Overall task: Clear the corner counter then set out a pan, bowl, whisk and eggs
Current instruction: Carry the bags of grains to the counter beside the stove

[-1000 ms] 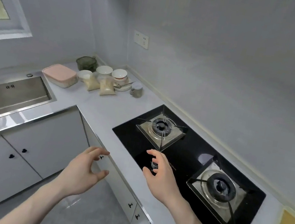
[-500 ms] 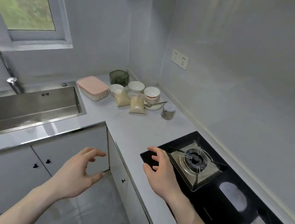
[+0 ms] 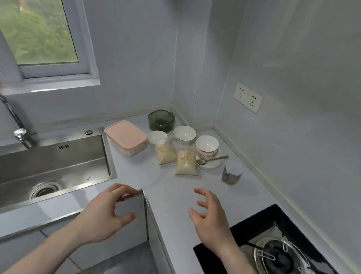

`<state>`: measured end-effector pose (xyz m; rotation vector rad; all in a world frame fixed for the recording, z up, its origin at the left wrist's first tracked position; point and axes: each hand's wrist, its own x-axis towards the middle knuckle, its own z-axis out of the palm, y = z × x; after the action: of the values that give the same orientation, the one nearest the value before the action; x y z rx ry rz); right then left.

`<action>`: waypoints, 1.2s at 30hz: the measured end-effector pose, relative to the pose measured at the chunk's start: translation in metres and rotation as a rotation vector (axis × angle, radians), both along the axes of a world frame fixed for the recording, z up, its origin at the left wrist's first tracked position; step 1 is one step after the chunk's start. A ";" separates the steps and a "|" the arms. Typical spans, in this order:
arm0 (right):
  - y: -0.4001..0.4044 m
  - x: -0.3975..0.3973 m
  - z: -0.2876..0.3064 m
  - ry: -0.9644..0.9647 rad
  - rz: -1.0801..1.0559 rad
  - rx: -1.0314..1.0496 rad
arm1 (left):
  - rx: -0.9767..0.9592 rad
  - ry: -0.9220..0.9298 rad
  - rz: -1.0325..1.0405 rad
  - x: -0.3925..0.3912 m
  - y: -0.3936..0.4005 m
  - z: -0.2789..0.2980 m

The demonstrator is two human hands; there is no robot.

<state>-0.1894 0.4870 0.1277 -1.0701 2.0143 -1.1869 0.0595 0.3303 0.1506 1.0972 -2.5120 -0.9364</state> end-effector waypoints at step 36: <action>-0.291 -0.128 -0.085 0.056 -0.309 0.470 | 0.189 -0.427 -0.240 -0.268 -0.413 -0.132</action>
<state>-0.3172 0.1965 0.0422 -0.5802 2.4021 -0.7610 -0.2088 -0.0825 0.0186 1.1733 -3.0051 -1.1229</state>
